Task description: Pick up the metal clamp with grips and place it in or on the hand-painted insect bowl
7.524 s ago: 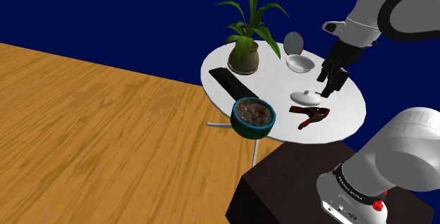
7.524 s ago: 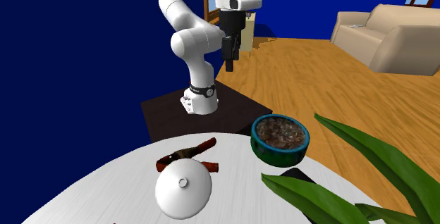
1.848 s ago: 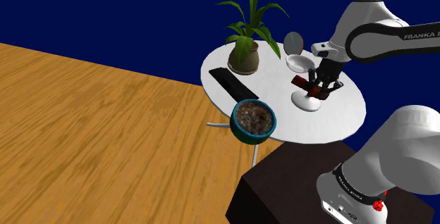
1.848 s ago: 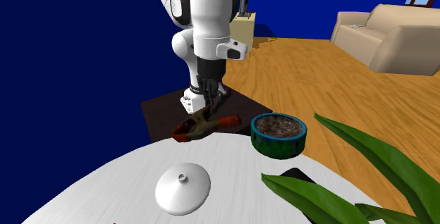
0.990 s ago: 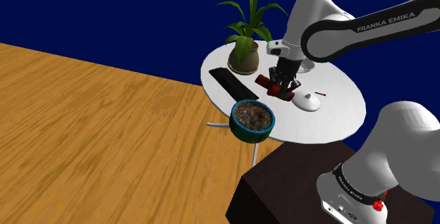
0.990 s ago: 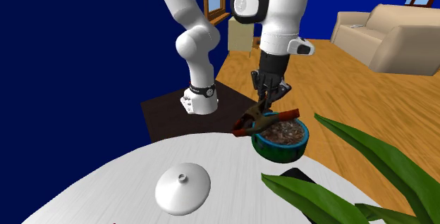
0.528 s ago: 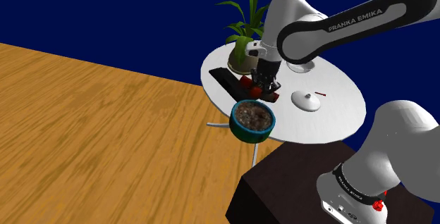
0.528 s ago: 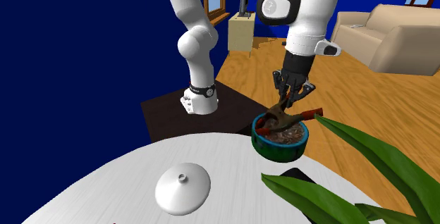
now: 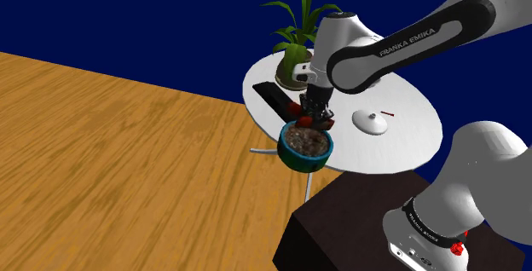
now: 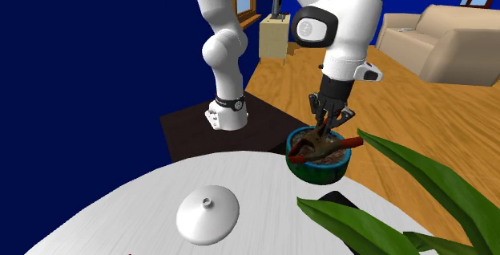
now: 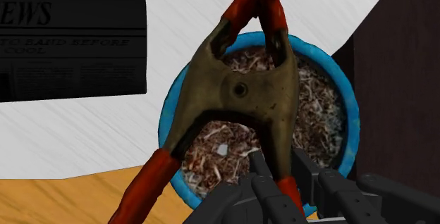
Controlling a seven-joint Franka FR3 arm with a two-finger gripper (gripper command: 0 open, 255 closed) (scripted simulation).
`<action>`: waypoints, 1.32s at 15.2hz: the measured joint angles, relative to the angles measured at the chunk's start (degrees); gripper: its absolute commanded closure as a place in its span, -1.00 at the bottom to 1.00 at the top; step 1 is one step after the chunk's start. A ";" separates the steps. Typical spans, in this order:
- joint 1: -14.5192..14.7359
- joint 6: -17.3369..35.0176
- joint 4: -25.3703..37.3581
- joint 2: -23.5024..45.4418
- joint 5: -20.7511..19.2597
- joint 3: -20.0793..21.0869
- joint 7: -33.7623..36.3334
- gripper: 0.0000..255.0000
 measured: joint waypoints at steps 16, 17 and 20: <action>0.65 5.54 -1.49 4.24 1.72 -0.87 -1.41 -1.00; 0.65 5.54 -1.49 4.24 1.72 -0.87 -1.41 -1.00; 0.19 2.69 -0.52 2.13 0.76 -0.70 -1.02 -1.00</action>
